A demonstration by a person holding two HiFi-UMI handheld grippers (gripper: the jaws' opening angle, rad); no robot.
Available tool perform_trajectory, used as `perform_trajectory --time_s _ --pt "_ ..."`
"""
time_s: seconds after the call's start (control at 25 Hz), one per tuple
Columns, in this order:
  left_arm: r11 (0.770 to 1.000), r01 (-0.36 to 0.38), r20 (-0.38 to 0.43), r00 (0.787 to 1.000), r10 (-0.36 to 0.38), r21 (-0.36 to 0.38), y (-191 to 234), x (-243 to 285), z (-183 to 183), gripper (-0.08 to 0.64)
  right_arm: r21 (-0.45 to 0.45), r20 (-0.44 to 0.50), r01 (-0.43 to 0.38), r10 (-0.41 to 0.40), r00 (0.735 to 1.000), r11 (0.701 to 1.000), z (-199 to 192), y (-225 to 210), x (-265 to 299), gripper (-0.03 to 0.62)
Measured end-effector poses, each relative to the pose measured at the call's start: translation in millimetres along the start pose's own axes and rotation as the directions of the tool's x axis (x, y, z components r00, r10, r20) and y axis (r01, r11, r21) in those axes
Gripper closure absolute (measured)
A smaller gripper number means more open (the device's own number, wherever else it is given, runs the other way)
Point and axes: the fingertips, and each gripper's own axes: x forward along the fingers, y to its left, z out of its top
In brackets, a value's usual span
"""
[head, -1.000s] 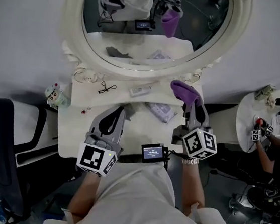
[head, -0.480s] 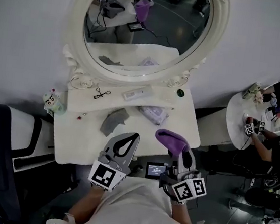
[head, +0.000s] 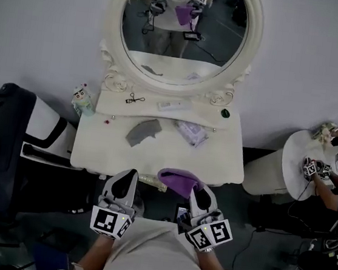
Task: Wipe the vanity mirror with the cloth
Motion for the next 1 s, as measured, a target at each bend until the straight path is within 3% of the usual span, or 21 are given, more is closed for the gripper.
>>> perform_trajectory --time_s 0.12,0.28,0.4,0.6,0.8,0.88,1.0 --pt "0.998 -0.051 -0.026 0.998 0.051 -0.028 -53.1 -33.0 -19.4 0.558 0.038 -0.009 -0.053 0.053 0.999 0.998 -9.3 5.0 -39.7 0.539" --pt "0.999 -0.025 -0.155 0.988 0.029 0.026 -111.6 -81.5 -55.8 0.558 0.062 -0.041 -0.098 0.100 0.994 0.993 -31.0 19.2 -82.8 0.540" --pt "0.999 -0.019 -0.164 0.986 0.024 0.035 -131.7 -107.5 -60.2 0.558 0.064 -0.060 -0.103 0.107 0.992 0.993 -39.9 31.5 -115.7 0.540" --pt "0.998 0.033 -0.120 0.992 -0.027 0.052 -130.7 -129.5 -46.9 0.558 -0.029 -0.043 -0.070 0.068 0.997 0.997 -43.5 58.1 -142.8 0.540" --pt "0.991 0.135 -0.102 0.986 -0.132 0.016 -117.1 -178.4 -55.3 0.558 -0.084 -0.056 0.048 -0.053 0.997 0.995 -68.2 94.3 -166.1 0.540" --pt "0.989 0.149 -0.099 0.984 -0.148 0.001 -93.5 -207.2 -58.4 0.558 -0.065 -0.076 0.112 -0.117 0.990 0.992 -89.9 115.5 -168.8 0.540" --pt "0.987 0.154 -0.120 0.980 -0.158 -0.043 -45.6 -253.7 -66.7 0.558 0.058 -0.074 0.205 -0.201 0.977 0.977 -119.4 158.1 -169.1 0.540"
